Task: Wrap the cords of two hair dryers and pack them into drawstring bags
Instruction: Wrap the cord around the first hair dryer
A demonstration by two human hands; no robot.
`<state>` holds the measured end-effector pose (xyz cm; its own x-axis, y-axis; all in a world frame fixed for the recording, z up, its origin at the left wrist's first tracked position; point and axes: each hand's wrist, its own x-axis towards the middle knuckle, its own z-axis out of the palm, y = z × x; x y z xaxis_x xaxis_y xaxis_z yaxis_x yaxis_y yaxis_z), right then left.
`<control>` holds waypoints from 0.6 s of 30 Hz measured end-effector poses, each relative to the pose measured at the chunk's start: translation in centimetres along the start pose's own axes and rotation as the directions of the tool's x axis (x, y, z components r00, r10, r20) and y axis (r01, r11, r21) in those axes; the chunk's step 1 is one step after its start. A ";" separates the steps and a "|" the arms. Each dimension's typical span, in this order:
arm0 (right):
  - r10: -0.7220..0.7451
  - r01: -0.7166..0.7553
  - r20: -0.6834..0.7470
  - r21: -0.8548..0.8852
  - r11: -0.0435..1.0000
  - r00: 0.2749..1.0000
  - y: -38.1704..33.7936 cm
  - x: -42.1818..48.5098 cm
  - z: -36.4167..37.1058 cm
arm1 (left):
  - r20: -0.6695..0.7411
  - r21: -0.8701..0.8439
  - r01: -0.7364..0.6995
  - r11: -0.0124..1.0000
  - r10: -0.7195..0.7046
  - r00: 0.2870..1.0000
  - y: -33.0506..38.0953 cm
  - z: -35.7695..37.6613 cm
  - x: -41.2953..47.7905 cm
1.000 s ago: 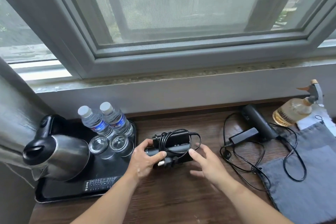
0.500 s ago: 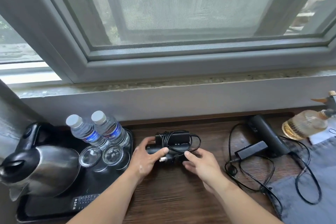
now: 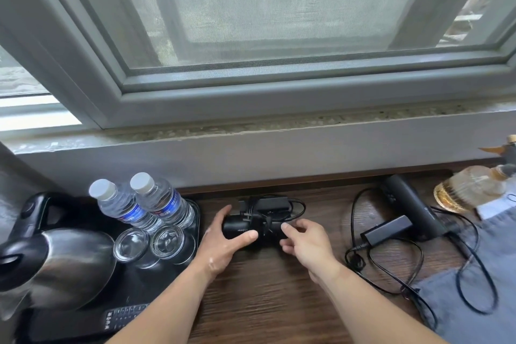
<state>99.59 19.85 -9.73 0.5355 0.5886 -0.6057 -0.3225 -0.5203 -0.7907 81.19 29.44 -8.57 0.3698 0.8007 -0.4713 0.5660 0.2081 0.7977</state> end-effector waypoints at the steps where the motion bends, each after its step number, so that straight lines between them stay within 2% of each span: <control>1: -0.007 0.007 0.008 -0.013 1.000 1.000 -0.1 0.0 0.0 | -0.005 0.014 0.006 1.000 -0.005 1.000 0.1 0.0 -0.1; 6: -0.046 0.048 0.023 -0.092 0.995 0.999 -0.1 -0.2 -0.6 | -0.029 0.053 0.018 0.998 -0.017 0.999 0.0 0.3 0.0; 18: -0.073 0.084 0.059 -0.212 0.974 0.996 0.1 -0.5 -1.2 | -0.017 0.009 0.026 1.000 -0.026 1.000 -0.6 0.6 -0.3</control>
<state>100.19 18.77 -9.36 0.5110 0.6605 -0.5502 -0.1035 -0.5881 -0.8021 81.16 28.79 -9.13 0.3424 0.8043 -0.4857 0.5823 0.2240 0.7815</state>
